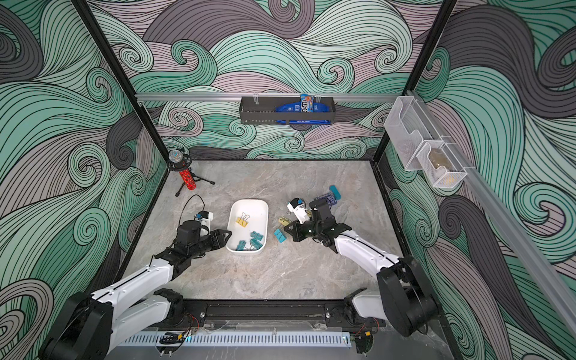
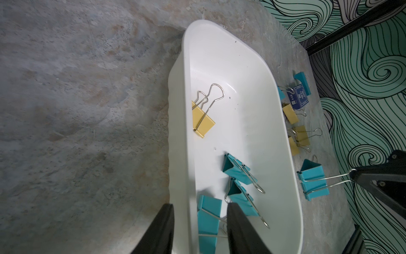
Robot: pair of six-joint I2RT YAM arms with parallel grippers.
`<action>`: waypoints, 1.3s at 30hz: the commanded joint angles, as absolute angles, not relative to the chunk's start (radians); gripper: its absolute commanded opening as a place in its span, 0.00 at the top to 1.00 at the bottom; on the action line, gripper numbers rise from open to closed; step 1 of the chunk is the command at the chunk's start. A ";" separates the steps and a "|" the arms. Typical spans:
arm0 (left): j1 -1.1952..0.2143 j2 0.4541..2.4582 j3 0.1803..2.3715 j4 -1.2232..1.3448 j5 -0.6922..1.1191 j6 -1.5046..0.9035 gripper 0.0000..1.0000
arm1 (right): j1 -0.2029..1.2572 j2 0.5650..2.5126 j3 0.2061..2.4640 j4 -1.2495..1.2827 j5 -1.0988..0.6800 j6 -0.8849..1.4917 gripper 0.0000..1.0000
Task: Take out the binder clips from the storage box
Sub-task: Place the binder clip at the center of the board.
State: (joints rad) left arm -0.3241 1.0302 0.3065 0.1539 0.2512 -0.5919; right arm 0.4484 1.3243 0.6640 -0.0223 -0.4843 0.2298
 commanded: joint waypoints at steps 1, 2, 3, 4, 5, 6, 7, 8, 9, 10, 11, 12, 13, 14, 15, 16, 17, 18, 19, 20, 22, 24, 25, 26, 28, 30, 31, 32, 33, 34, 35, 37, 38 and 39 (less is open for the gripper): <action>-0.330 1.029 0.332 0.140 0.240 -0.570 0.57 | 0.465 1.350 0.638 0.047 -0.519 0.267 1.00; -0.330 1.030 0.334 0.141 0.239 -0.569 0.57 | 0.472 1.358 0.633 0.059 -0.518 0.276 1.00; -0.330 1.031 0.334 0.139 0.239 -0.570 0.57 | 0.476 1.366 0.631 0.067 -0.518 0.280 1.00; -0.330 1.033 0.336 0.137 0.240 -0.569 0.57 | 0.482 1.375 0.627 0.071 -0.519 0.285 1.00; -0.330 1.032 0.337 0.137 0.240 -0.568 0.57 | 0.487 1.384 0.626 0.077 -0.518 0.288 1.00; -0.330 1.033 0.337 0.137 0.240 -0.568 0.57 | 0.490 1.391 0.624 0.081 -0.518 0.289 1.00; -0.330 1.032 0.337 0.135 0.239 -0.568 0.57 | 0.494 1.397 0.623 0.083 -0.518 0.291 1.00; -0.329 1.032 0.337 0.137 0.240 -0.568 0.57 | 0.497 1.402 0.620 0.088 -0.518 0.291 1.00; -0.330 1.033 0.337 0.137 0.239 -0.568 0.57 | 0.497 1.405 0.617 0.094 -0.517 0.293 1.00; -0.329 1.032 0.336 0.138 0.240 -0.568 0.57 | 0.496 1.409 0.614 0.098 -0.513 0.294 1.00; -0.330 1.032 0.337 0.137 0.240 -0.568 0.57 | 0.497 1.414 0.612 0.100 -0.508 0.293 1.00; -0.330 1.034 0.337 0.137 0.240 -0.567 0.57 | 0.497 1.418 0.612 0.101 -0.506 0.294 1.00; -0.329 1.033 0.337 0.139 0.240 -0.566 0.57 | 0.498 1.424 0.611 0.102 -0.506 0.295 1.00; -0.330 1.035 0.337 0.139 0.241 -0.566 0.57 | 0.497 1.432 0.611 0.101 -0.509 0.297 1.00; -0.330 1.035 0.337 0.138 0.241 -0.566 0.57 | 0.498 1.439 0.611 0.115 -0.510 0.297 1.00; -0.330 1.036 0.337 0.139 0.241 -0.566 0.57 | 0.497 1.447 0.612 0.134 -0.513 0.299 1.00; -0.329 1.036 0.337 0.139 0.242 -0.566 0.57 | 0.497 1.457 0.612 0.136 -0.514 0.299 1.00; -0.330 1.038 0.337 0.139 0.241 -0.566 0.57 | 0.497 1.465 0.612 0.141 -0.514 0.299 1.00; -0.329 1.037 0.338 0.137 0.241 -0.566 0.57 | 0.497 1.475 0.612 0.144 -0.514 0.298 1.00; -0.330 1.037 0.337 0.138 0.242 -0.566 0.57 | 0.497 1.486 0.612 0.145 -0.513 0.296 1.00; -0.330 1.040 0.337 0.138 0.238 -0.565 0.57 | 0.497 1.503 0.610 0.147 -0.508 0.291 1.00; -0.329 1.041 0.339 0.139 0.236 -0.563 0.57 | 0.497 1.514 0.609 0.153 -0.505 0.290 1.00; -0.329 1.043 0.339 0.139 0.236 -0.563 0.57 | 0.496 1.518 0.609 0.157 -0.503 0.291 1.00; -0.329 1.045 0.340 0.138 0.237 -0.563 0.57 | 0.495 1.520 0.609 0.159 -0.502 0.292 1.00; -0.329 1.048 0.341 0.136 0.236 -0.562 0.57 | 0.493 1.527 0.609 0.160 -0.496 0.293 1.00; -0.328 1.049 0.342 0.136 0.235 -0.561 0.57 | 0.486 1.533 0.609 0.160 -0.488 0.294 1.00; -0.328 1.048 0.341 0.134 0.235 -0.560 0.57 | 0.483 1.535 0.608 0.160 -0.485 0.293 1.00; -0.328 1.049 0.342 0.135 0.234 -0.560 0.57 | 0.482 1.538 0.607 0.160 -0.485 0.293 1.00; -0.328 1.049 0.342 0.135 0.233 -0.559 0.57 | 0.482 1.538 0.608 0.160 -0.484 0.293 0.95; -0.328 1.048 0.342 0.133 0.233 -0.559 0.57 | 0.483 1.535 0.609 0.160 -0.485 0.294 0.91; -0.328 1.048 0.342 0.133 0.233 -0.559 0.57 | 0.483 1.530 0.609 0.160 -0.485 0.294 0.88; -0.329 1.048 0.342 0.133 0.232 -0.559 0.57 | 0.483 1.516 0.613 0.157 -0.481 0.297 0.81; -0.328 1.048 0.342 0.133 0.232 -0.559 0.57 | 0.482 1.506 0.617 0.153 -0.481 0.299 0.79; -0.327 1.048 0.343 0.132 0.232 -0.558 0.57 | 0.483 1.492 0.624 0.142 -0.477 0.298 0.76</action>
